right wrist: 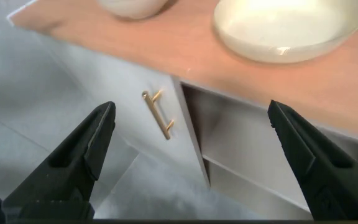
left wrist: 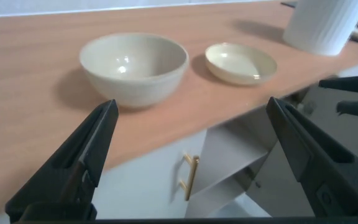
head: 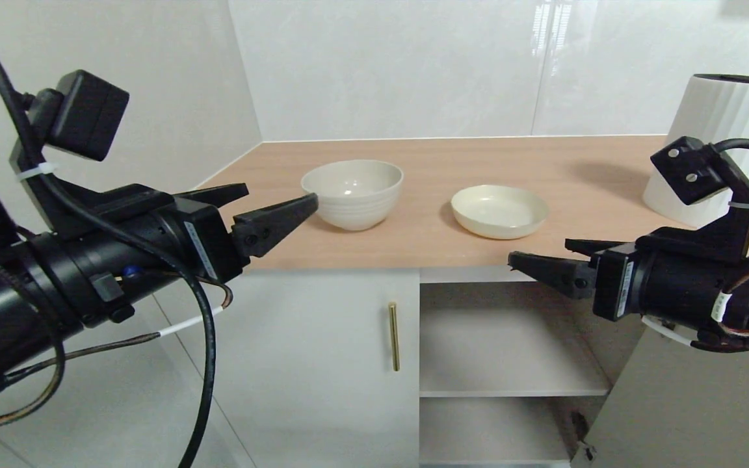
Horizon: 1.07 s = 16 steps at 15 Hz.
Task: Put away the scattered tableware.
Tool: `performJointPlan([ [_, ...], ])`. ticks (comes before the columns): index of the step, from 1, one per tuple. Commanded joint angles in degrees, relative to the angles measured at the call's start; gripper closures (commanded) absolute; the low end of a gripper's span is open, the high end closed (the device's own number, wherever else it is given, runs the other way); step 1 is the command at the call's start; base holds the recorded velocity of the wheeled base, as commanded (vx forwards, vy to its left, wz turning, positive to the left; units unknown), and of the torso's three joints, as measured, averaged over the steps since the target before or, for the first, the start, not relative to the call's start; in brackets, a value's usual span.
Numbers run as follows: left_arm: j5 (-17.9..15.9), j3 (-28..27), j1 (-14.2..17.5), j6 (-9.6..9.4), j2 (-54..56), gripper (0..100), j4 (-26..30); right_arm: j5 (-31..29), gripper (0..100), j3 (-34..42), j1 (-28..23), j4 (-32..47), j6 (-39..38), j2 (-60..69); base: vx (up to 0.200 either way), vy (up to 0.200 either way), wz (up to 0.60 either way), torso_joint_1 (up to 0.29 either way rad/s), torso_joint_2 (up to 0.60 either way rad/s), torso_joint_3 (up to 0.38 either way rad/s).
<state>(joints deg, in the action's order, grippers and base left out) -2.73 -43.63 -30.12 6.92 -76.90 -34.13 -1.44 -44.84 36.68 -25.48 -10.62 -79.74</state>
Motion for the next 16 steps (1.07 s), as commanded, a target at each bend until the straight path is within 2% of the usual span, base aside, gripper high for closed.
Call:
performJointPlan([
  [1,0.0,0.0,0.0,0.02,-0.6,0,-0.1,0.0,0,0.0,0.1,0.0,0.0,0.1,0.000,0.000,0.00,0.144,-0.45,-0.339],
  [11,-0.1,0.0,0.0,0.02,-1.2,0,0.0,0.1,0,-0.2,0.1,0.0,0.0,-0.2,0.000,0.000,0.00,0.166,-0.47,-0.311],
  [14,-0.3,-1.0,0.1,0.19,-1.3,0,0.1,0.1,0,-0.3,0.0,-0.1,0.1,-0.4,0.000,0.000,0.00,0.061,-0.16,-0.092],
  [15,-0.3,-2.1,0.2,1.07,-1.7,0,1.1,0.1,0,-1.0,-0.6,-0.3,-0.1,-0.2,0.000,0.000,0.00,0.000,0.00,0.000],
  [16,-0.3,-4.0,0.2,1.34,-2.1,0,3.0,0.1,0,-2.4,-3.2,-0.4,-0.6,-0.7,0.000,0.000,0.00,0.000,0.00,0.000],
])
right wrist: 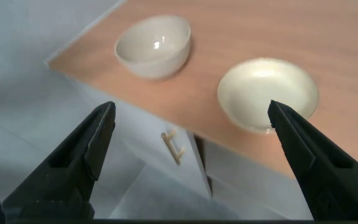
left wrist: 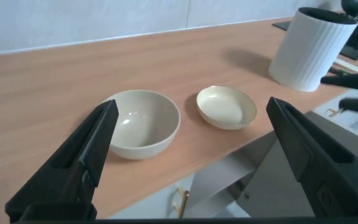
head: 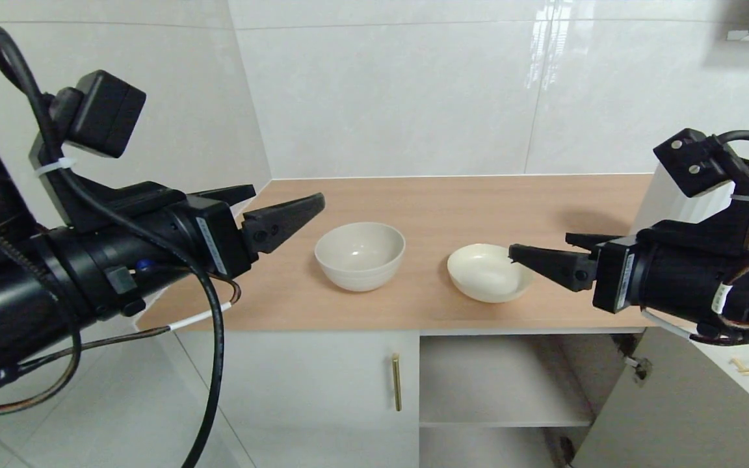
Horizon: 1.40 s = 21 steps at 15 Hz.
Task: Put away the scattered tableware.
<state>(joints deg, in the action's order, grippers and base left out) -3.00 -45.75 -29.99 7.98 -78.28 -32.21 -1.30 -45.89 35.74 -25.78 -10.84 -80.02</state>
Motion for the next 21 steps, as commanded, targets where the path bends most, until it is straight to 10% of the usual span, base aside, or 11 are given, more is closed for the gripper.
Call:
performJointPlan([
  [1,-0.3,-6.1,1.0,0.19,-2.3,0,4.3,0.1,0,-2.3,-4.4,-0.1,-1.4,-1.3,0.000,0.000,0.00,0.000,0.00,0.000],
  [6,-1.0,-18.8,9.0,-0.69,-10.9,0,21.7,-3.9,0,-7.3,-9.2,0.2,-1.5,-8.6,0.000,0.000,0.00,0.000,0.00,0.000],
  [10,0.2,-23.2,10.8,3.18,-19.6,0,22.5,-4.5,0,-6.9,-8.7,0.3,-1.5,-8.8,0.000,0.000,0.00,0.000,0.00,0.000],
  [14,13.0,-36.5,10.3,3.70,-25.3,0,43.1,-4.9,0,-6.4,-7.8,0.2,-1.4,-8.8,0.000,0.000,0.00,0.000,0.00,0.000],
  [21,13.3,-44.9,9.3,12.67,-35.5,0,44.6,-5.2,0,-5.7,-7.1,0.1,-1.3,-9.0,0.000,0.000,0.00,0.000,0.00,0.000],
])
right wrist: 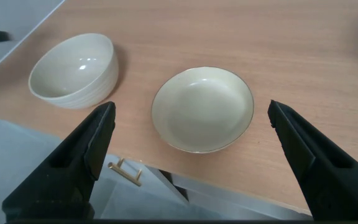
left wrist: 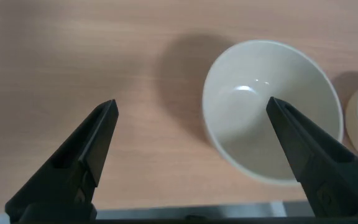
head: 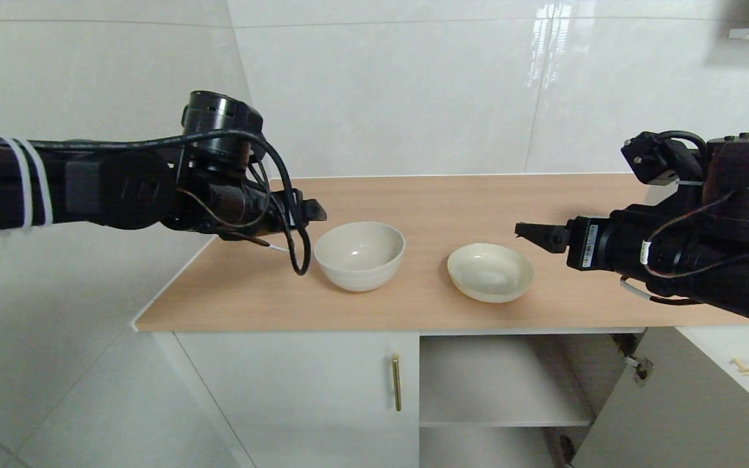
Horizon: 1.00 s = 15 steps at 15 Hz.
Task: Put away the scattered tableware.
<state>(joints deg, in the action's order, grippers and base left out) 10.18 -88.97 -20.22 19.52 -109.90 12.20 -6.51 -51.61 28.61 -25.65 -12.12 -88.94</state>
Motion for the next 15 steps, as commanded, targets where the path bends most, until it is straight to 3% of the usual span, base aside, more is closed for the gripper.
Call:
performJointPlan([
  [1,0.2,-2.5,-0.7,2.02,-4.7,0,1.0,0.0,0,0.0,0.0,0.0,0.0,-0.2,0.000,0.000,0.00,0.000,0.00,0.000],
  [3,0.4,-4.2,-0.9,2.81,-6.9,0,3.1,0.0,0,0.0,0.0,0.0,0.0,-0.1,0.000,0.000,0.00,0.000,0.00,0.000],
  [11,1.9,-5.3,-0.9,2.89,-9.7,0,3.1,-0.3,0,0.2,0.0,0.0,0.1,0.4,0.000,0.000,0.00,0.000,0.00,0.000],
  [12,1.9,-5.3,-0.9,3.16,-9.8,100,3.1,-0.2,0,0.2,0.0,0.0,0.1,0.3,0.000,0.000,0.00,0.000,0.00,0.000],
  [15,1.9,-5.5,-0.9,3.16,-10.6,100,3.1,-0.1,0,0.2,0.0,-0.3,0.0,0.3,0.000,0.000,0.00,0.000,0.00,0.000],
])
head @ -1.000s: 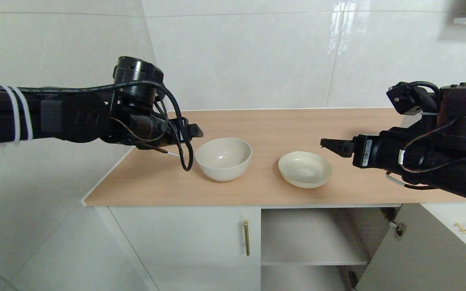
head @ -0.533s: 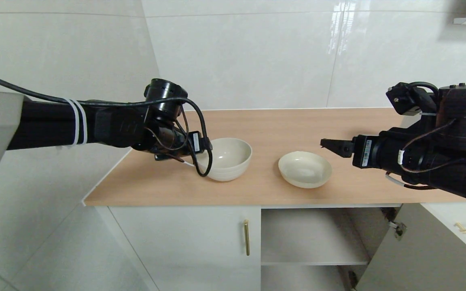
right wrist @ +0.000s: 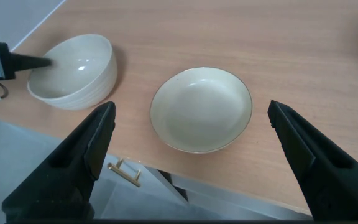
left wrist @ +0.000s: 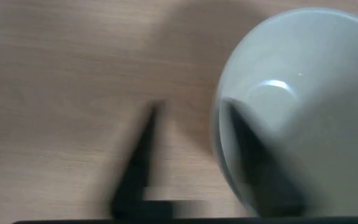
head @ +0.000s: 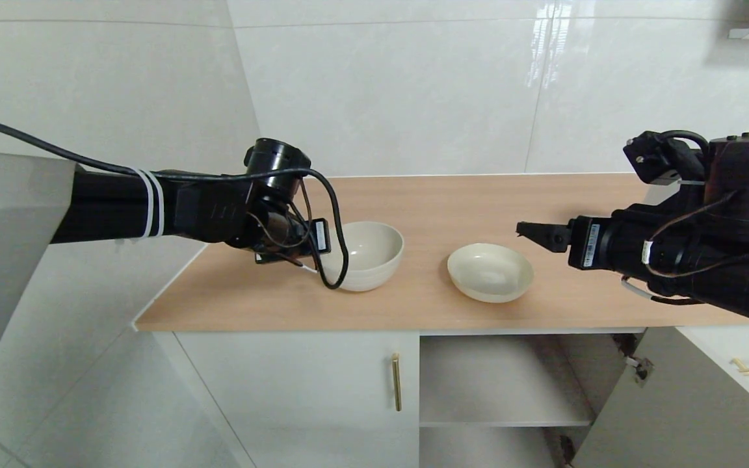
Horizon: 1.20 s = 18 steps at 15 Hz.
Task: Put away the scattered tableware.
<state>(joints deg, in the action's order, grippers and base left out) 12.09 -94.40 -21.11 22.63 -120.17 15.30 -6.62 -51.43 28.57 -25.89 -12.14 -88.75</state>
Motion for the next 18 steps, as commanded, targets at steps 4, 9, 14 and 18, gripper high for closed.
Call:
performJointPlan([
  [4,0.0,-0.2,-0.2,0.14,-0.7,100,0.1,-0.2,0,-0.6,-0.1,0.1,-0.1,0.4,0.000,0.000,0.00,0.000,0.00,0.000],
  [9,0.0,-0.5,-0.2,2.25,3.5,100,2.5,-0.3,0,-2.5,0.0,0.6,-0.2,0.0,0.000,0.000,0.00,0.000,0.00,0.000],
  [14,-0.1,2.7,-0.3,3.83,14.2,100,3.7,-7.5,0,-14.5,0.0,18.7,-3.0,-5.7,0.000,0.000,0.00,0.000,0.00,0.000],
  [18,-0.1,5.4,-2.8,3.83,18.9,100,3.7,-12.3,0,-23.2,0.0,29.5,-8.5,-14.3,0.000,0.000,0.00,0.000,0.00,0.000],
])
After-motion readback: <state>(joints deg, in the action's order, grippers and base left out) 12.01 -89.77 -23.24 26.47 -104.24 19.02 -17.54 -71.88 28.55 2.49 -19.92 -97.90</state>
